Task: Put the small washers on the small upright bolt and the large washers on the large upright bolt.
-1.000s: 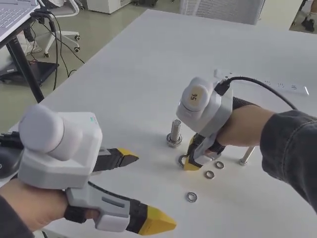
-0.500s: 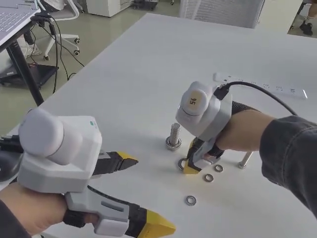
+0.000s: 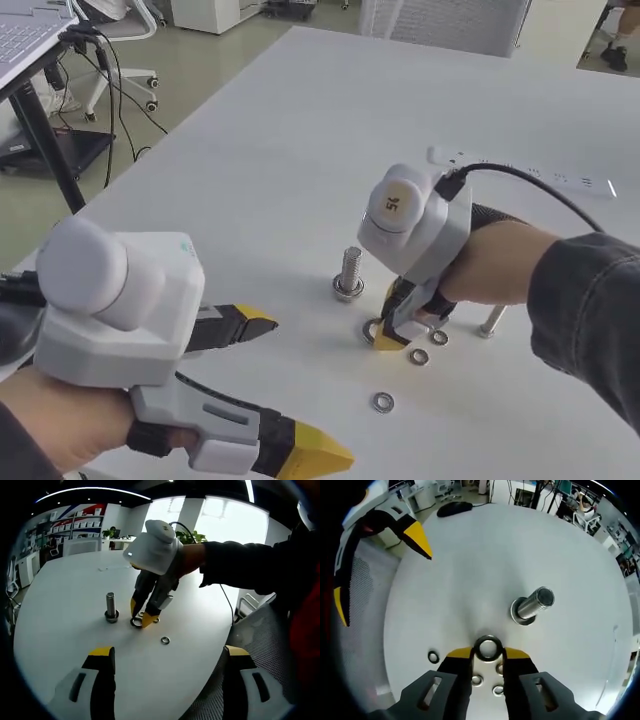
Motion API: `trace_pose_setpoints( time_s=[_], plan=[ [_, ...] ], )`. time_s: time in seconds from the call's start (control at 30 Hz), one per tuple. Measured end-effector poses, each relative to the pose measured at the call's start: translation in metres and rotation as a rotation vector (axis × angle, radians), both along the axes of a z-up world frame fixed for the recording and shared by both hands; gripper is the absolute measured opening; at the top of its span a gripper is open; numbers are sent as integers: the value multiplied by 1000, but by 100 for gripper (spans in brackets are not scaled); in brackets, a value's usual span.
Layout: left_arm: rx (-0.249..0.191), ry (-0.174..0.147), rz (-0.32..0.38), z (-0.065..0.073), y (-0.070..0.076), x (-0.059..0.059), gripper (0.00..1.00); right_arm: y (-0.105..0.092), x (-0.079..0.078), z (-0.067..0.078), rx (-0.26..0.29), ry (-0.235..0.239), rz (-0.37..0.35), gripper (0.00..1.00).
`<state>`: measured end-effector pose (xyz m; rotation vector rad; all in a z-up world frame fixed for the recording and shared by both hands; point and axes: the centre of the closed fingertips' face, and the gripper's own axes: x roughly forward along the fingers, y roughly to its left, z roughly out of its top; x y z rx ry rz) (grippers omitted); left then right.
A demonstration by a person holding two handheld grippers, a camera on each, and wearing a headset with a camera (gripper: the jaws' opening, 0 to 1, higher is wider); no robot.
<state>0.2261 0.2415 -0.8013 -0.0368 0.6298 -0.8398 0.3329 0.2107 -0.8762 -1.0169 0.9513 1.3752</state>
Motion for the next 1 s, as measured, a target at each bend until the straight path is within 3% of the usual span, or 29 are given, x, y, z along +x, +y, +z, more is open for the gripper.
trace_pose_setpoints(
  time_s=[0.63, 1.0],
  plan=[
    [3, -1, -1, 0, -1, -2, 89, -5, -2, 8, 10, -8, -11, 23],
    [6, -5, -4, 0, -2, -3, 89, -8, -2, 23, 36, -20, -26, 23]
  ],
)
